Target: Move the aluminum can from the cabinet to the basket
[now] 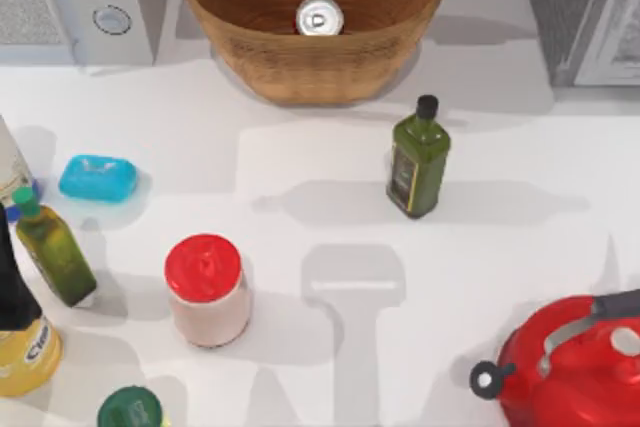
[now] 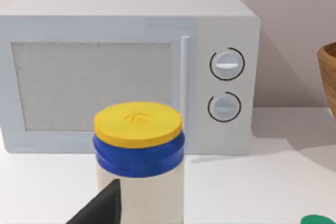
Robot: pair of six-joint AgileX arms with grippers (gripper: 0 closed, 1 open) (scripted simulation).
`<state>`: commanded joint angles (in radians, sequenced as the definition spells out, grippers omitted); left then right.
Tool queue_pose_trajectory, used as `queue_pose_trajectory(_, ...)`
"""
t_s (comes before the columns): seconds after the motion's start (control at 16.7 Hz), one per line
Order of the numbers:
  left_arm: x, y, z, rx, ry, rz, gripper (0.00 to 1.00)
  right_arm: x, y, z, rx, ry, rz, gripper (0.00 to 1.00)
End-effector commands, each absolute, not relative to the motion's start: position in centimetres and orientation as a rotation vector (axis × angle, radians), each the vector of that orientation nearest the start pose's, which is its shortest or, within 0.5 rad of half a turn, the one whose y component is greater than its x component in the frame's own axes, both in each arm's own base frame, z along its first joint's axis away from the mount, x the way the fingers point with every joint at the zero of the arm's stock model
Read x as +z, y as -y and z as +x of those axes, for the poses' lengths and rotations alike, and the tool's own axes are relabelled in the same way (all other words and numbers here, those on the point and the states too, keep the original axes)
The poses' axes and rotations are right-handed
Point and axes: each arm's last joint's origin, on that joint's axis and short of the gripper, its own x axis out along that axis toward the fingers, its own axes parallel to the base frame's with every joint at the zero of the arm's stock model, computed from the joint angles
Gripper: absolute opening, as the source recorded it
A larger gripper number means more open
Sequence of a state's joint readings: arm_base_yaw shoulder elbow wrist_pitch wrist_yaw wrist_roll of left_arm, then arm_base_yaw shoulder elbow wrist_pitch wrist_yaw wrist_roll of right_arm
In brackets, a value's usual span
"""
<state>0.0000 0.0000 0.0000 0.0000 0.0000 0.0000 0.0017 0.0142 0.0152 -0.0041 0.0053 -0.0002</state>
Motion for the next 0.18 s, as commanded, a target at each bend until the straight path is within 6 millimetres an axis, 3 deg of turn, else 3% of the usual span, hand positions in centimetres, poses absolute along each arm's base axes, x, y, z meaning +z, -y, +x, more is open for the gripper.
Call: queue_pose_trajectory(0.18, 16.00, 0.12, 10.57, 0.000, 0.000, 0.000, 1.00, 16.00, 0.12, 10.57, 0.000, 0.000, 0.000, 1.00)
